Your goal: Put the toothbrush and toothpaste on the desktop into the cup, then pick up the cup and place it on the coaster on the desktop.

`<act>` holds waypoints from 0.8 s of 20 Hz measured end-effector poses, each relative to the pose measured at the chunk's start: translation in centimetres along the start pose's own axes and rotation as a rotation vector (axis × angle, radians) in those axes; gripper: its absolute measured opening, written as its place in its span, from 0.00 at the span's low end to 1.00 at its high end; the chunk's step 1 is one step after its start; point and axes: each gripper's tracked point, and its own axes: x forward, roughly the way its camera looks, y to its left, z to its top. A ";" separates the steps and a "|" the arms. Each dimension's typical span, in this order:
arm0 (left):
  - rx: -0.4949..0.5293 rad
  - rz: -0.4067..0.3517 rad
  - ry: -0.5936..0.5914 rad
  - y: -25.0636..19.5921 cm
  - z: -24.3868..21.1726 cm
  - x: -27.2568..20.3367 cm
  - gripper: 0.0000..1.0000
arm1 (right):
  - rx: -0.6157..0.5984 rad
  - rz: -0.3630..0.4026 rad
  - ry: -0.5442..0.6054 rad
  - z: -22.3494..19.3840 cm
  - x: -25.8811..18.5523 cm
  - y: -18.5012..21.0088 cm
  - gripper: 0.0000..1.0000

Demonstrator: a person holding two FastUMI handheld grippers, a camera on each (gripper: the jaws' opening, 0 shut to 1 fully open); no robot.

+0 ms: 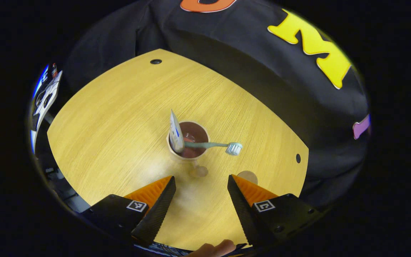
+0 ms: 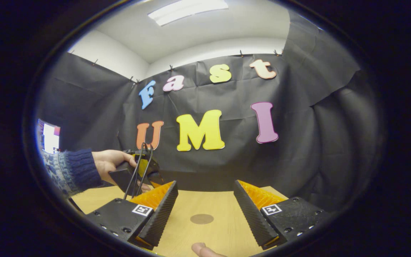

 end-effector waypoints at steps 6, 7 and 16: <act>0.010 0.123 0.028 -0.9 -0.3 1.1 0.93 | 0.076 -0.067 -0.046 1.9 0.0 -4.0 0.94; 0.004 0.142 0.024 -0.7 -0.4 1.5 0.93 | 0.089 -0.069 -0.045 2.0 0.0 -4.3 0.94; -0.078 0.183 0.032 1.0 0.6 5.4 0.84 | 0.096 -0.063 -0.047 2.0 0.3 -4.9 0.94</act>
